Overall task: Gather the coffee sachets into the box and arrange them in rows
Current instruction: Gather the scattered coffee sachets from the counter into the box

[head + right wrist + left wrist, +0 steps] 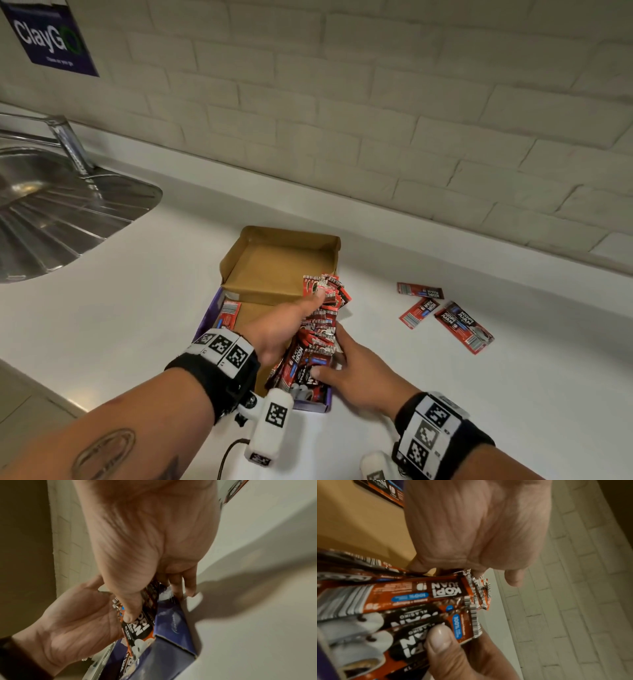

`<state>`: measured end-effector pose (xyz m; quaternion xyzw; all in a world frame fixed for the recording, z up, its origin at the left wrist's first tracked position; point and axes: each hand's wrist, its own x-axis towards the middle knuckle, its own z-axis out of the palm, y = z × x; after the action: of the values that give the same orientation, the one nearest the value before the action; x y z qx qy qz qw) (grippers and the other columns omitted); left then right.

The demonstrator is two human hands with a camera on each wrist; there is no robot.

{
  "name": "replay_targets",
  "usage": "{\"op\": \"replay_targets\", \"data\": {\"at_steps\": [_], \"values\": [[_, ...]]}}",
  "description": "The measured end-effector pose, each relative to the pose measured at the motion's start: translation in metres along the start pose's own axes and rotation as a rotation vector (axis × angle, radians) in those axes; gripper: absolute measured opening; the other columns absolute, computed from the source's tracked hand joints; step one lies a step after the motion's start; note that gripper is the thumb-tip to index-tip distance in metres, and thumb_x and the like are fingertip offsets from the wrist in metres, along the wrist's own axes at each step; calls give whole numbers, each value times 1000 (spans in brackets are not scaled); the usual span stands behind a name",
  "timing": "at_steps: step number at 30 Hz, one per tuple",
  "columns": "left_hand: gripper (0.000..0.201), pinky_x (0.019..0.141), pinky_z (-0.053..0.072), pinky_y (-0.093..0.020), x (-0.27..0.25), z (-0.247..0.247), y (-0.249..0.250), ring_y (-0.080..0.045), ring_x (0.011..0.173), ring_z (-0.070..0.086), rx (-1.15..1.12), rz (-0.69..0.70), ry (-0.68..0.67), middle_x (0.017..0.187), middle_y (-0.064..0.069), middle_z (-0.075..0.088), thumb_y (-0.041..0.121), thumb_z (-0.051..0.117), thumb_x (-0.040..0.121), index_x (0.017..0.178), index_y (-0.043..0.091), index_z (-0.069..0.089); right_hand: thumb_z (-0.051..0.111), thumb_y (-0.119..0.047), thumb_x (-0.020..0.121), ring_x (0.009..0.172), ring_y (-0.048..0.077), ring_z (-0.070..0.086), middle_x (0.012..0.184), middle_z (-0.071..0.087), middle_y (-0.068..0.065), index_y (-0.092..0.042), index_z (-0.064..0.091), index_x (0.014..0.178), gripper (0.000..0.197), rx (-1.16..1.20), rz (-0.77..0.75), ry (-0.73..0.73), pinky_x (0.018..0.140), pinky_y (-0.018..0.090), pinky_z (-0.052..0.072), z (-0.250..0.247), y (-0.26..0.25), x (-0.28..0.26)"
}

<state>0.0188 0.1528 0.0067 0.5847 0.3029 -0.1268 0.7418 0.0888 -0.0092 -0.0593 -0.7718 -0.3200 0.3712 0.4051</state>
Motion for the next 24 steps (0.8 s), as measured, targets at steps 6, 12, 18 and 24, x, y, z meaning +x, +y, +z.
{"op": "replay_targets", "data": {"at_steps": [6,12,18,24], "values": [[59,73,54,-33,-4,-6,0,-18,94,75,-43,16,-8,109,-6,76,63,41,98,126,17,65,81,-23,88,104,-25,58,118,66,-34,-52,28,146,84,74,-19,-10,83,2,47,-3,-2,-5],[51,100,42,-47,-6,-19,-3,-24,118,58,-38,35,79,119,-4,69,64,43,96,120,25,65,89,-28,79,122,-2,61,130,66,-24,-51,32,148,92,154,20,-38,94,22,55,-5,0,-10],[50,90,46,-43,-3,-21,0,-18,106,59,-20,66,86,118,-1,66,63,43,96,123,25,63,88,-36,75,140,15,43,141,47,-17,-43,20,155,106,257,104,-28,72,4,49,-17,-12,-7],[41,90,45,-41,0,-29,-2,-18,104,59,-4,43,118,111,0,65,59,40,100,109,26,61,80,-88,40,147,15,38,168,26,-5,-38,10,162,149,194,70,40,121,46,34,-39,-14,3]]}}
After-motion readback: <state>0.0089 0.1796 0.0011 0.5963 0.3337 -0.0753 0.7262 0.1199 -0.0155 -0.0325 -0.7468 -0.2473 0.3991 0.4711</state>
